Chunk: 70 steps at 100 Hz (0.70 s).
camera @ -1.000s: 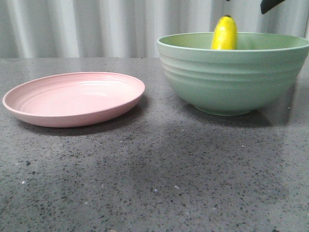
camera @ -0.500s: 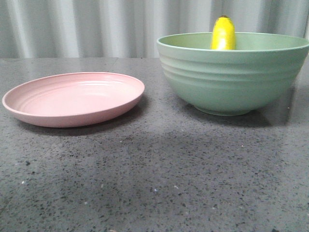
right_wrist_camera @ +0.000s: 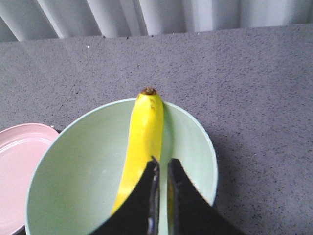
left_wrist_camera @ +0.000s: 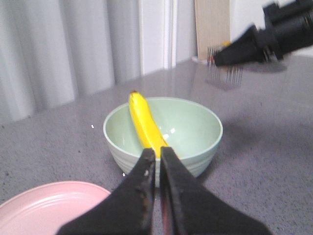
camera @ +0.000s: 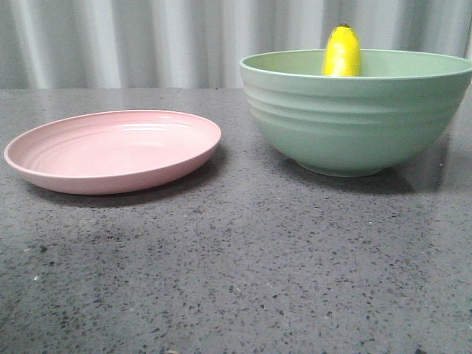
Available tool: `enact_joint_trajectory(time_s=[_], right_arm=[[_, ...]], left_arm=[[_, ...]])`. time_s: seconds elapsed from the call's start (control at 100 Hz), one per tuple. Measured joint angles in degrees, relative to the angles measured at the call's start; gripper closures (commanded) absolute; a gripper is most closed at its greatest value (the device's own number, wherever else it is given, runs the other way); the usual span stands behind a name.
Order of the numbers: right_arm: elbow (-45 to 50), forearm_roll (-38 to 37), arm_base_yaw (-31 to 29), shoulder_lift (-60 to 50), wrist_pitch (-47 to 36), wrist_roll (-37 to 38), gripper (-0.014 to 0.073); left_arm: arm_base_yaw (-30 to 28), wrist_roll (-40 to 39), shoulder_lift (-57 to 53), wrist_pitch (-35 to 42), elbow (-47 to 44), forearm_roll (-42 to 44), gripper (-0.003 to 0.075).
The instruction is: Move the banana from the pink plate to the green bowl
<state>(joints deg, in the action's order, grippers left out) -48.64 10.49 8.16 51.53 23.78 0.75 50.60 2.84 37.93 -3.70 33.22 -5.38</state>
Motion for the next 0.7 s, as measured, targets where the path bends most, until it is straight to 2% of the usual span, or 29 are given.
enact_joint_trajectory(time_s=[0.12,0.42,0.7], right_arm=[[6.8,0.0,0.0,-5.4,-4.1,0.0,0.0659],[20.7,0.0,0.0,-20.0,-12.3,-0.1,0.0659],[27.4,-0.1,0.0,-30.4,-13.4,-0.1,0.0659]], left_arm=[[-0.1,0.0,-3.3,3.7,-4.8,0.0,0.0741],[-0.1,0.0,-7.4,6.6,-13.7,0.1,0.0741],[-0.1,0.0,-8.5,8.5,-16.6,0.1,0.0741]])
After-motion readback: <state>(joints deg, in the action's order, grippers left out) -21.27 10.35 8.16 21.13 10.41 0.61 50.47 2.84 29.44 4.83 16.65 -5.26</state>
